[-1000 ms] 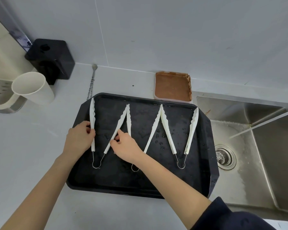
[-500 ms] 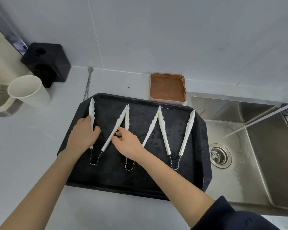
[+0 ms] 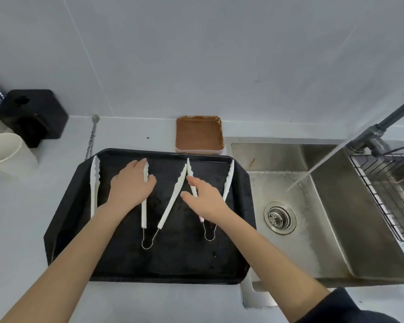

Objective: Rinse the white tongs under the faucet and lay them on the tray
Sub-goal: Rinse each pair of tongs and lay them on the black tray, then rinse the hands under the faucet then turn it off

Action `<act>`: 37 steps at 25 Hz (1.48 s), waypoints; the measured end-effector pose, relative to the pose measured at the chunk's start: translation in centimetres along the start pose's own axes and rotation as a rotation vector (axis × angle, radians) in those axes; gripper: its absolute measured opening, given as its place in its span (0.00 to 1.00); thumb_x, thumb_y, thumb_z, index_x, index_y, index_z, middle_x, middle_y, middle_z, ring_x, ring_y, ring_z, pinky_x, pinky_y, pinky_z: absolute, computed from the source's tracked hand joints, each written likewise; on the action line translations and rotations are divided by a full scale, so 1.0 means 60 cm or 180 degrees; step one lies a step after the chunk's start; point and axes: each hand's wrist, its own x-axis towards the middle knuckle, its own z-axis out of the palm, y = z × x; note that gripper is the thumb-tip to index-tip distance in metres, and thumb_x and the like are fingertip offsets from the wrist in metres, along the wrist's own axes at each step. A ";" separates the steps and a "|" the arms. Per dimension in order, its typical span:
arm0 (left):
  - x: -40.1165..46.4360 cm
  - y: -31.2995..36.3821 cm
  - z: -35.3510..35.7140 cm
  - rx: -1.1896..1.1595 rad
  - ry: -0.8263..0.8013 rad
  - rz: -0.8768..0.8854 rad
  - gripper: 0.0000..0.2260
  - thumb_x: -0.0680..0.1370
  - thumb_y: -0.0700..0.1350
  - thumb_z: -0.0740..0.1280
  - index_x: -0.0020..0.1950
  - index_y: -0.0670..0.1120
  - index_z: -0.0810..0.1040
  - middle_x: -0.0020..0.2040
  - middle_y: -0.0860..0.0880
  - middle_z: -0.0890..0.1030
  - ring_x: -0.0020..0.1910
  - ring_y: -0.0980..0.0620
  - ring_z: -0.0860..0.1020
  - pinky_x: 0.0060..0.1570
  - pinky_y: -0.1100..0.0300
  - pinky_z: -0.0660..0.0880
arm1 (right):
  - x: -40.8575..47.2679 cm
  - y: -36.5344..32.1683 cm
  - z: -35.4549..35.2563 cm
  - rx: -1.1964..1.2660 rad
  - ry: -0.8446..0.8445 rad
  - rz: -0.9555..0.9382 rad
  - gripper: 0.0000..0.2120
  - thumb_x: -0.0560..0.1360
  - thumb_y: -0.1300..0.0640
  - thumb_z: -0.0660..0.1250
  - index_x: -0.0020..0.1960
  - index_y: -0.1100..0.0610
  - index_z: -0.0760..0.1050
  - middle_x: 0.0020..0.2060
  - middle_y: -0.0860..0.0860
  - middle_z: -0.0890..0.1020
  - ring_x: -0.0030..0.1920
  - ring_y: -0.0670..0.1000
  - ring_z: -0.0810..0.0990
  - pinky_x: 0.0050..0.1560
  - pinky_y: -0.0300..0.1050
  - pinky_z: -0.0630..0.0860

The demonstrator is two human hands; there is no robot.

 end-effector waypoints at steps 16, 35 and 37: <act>-0.037 0.344 0.126 0.0556 -0.0551 0.0940 0.26 0.80 0.55 0.52 0.76 0.48 0.52 0.77 0.46 0.55 0.77 0.45 0.52 0.73 0.42 0.48 | -0.089 0.221 -0.253 -0.0476 0.0676 0.0299 0.28 0.77 0.49 0.61 0.74 0.55 0.58 0.74 0.51 0.64 0.74 0.51 0.60 0.74 0.51 0.57; -0.071 0.670 0.258 0.0292 -0.0673 0.1593 0.25 0.79 0.49 0.57 0.75 0.46 0.56 0.75 0.46 0.62 0.73 0.47 0.63 0.69 0.53 0.63 | -0.152 0.425 -0.531 -0.0259 0.1040 0.0350 0.27 0.76 0.53 0.62 0.73 0.57 0.60 0.71 0.55 0.67 0.71 0.54 0.66 0.68 0.46 0.64; -0.068 0.702 0.267 0.0232 -0.0622 0.1620 0.24 0.79 0.48 0.57 0.75 0.47 0.57 0.75 0.46 0.63 0.73 0.47 0.63 0.69 0.52 0.64 | -0.151 0.441 -0.560 -0.0224 0.1176 0.0370 0.26 0.76 0.54 0.62 0.72 0.57 0.62 0.70 0.56 0.69 0.69 0.54 0.68 0.67 0.46 0.66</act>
